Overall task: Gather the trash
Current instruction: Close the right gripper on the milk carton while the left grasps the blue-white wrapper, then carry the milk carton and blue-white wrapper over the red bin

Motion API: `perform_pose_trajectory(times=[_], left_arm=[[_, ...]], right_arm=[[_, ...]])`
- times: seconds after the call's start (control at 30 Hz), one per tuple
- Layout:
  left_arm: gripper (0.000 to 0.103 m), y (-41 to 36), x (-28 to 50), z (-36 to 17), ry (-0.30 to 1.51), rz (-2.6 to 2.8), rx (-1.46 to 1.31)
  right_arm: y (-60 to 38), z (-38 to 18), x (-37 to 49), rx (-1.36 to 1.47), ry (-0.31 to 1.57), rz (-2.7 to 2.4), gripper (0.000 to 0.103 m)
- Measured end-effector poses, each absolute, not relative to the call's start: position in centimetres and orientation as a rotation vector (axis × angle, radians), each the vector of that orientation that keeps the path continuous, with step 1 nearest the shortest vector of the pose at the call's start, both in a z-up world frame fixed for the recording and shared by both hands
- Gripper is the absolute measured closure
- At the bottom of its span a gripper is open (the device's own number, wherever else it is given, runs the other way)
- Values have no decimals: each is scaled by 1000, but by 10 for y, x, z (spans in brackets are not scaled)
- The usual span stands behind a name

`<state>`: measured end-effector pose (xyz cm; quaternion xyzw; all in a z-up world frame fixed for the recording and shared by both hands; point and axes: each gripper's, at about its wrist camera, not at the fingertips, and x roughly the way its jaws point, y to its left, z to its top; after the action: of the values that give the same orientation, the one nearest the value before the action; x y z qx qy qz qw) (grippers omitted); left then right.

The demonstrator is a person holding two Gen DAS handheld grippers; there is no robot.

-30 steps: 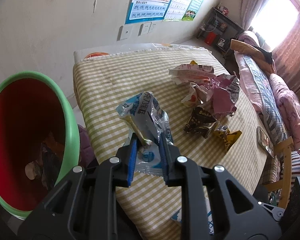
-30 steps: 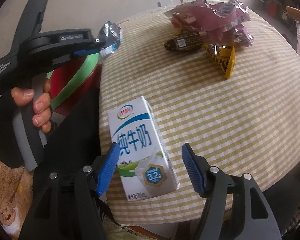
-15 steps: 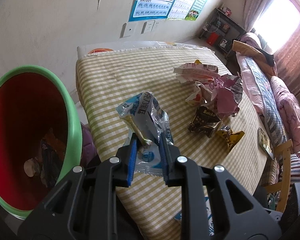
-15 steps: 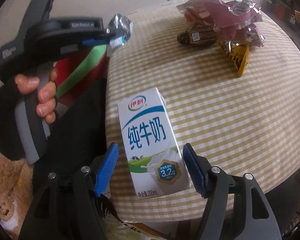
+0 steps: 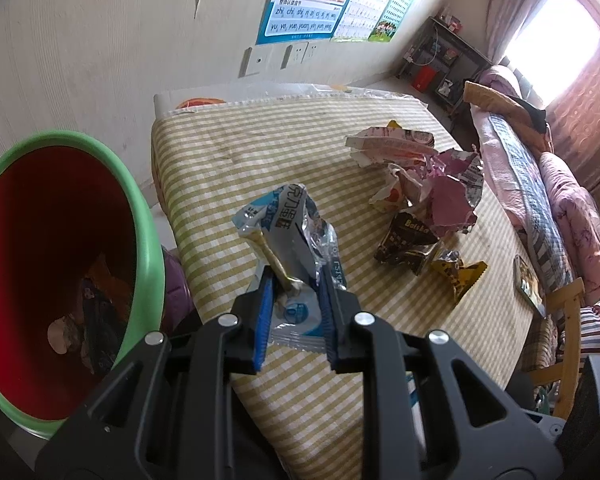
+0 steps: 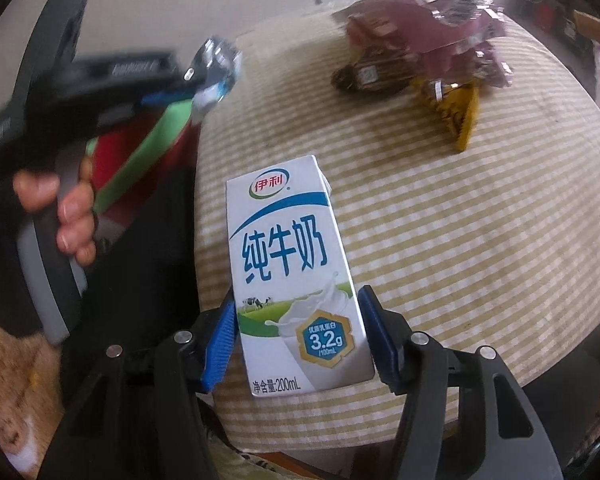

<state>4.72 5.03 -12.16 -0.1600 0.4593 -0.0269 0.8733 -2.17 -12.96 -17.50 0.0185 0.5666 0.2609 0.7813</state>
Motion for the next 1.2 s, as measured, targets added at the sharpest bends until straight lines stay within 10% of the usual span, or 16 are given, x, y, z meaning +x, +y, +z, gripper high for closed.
perform_pose_trajectory(times=[1.2], left_arm=[[82,119,2,-95,877,15,-431]], right_arm=[[-56,-134,44,163,1136,661,46]])
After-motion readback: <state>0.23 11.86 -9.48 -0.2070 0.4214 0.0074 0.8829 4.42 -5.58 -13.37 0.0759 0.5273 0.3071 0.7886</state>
